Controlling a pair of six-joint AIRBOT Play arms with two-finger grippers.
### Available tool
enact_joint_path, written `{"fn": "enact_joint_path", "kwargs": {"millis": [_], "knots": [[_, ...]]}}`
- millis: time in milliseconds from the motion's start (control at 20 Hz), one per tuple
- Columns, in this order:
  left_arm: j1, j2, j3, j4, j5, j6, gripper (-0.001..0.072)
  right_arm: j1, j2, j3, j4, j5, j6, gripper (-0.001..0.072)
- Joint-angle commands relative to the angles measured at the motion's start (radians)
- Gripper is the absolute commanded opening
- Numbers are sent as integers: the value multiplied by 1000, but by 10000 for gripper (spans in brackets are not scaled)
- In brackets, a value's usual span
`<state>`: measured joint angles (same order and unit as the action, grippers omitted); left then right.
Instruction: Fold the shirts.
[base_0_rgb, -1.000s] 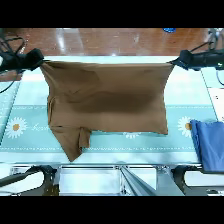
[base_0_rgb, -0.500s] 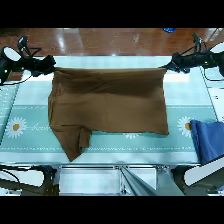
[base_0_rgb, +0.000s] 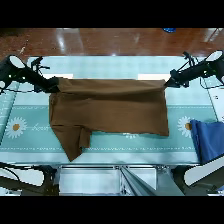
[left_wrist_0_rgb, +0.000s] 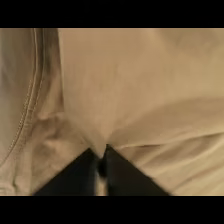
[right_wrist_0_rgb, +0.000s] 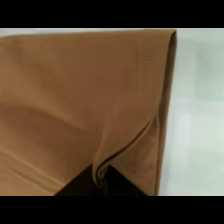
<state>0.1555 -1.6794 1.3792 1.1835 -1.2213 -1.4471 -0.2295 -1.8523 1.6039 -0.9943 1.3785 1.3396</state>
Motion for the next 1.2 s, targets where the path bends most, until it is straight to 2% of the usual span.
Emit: {"fn": "enact_joint_path", "kwargs": {"millis": [0, 150, 300, 450, 550, 600, 700, 800, 850, 1000, 1150], "knots": [[-4, -6, -22, 3, -68, -32, 518, 21, -5, -32, -52, -15, 78, 408], [29, 10, 37, 10, -235, -4, 509, -27, 47, -13, -62, 89, 90, 409], [108, 110, 19, 24, -318, 5, 509, -109, 169, -23, -155, 166, 93, 408], [218, 298, -144, 24, -263, 7, 509, -195, 359, -184, -166, 36, 127, 408], [296, 439, -341, 14, -195, 7, 509, -217, 478, -357, -166, -56, 116, 408], [337, 504, -464, -39, -185, 7, 509, -217, 533, -452, -157, -96, 105, 408], [387, 598, -692, -193, -183, 59, 509, -215, 643, -657, -6, -179, 31, 408], [419, 658, -842, -225, -166, 93, 508, -215, 733, -828, 196, -245, -80, 408], [438, 676, -885, -224, -158, 93, 509, -215, 763, -886, 250, -254, -114, 408], [446, 689, -955, -235, -116, 83, 509, -215, 801, -958, 259, -246, -142, 408], [411, 689, -1014, -286, -5, 74, 508, -215, 801, -960, 264, -242, -141, 408]]}}
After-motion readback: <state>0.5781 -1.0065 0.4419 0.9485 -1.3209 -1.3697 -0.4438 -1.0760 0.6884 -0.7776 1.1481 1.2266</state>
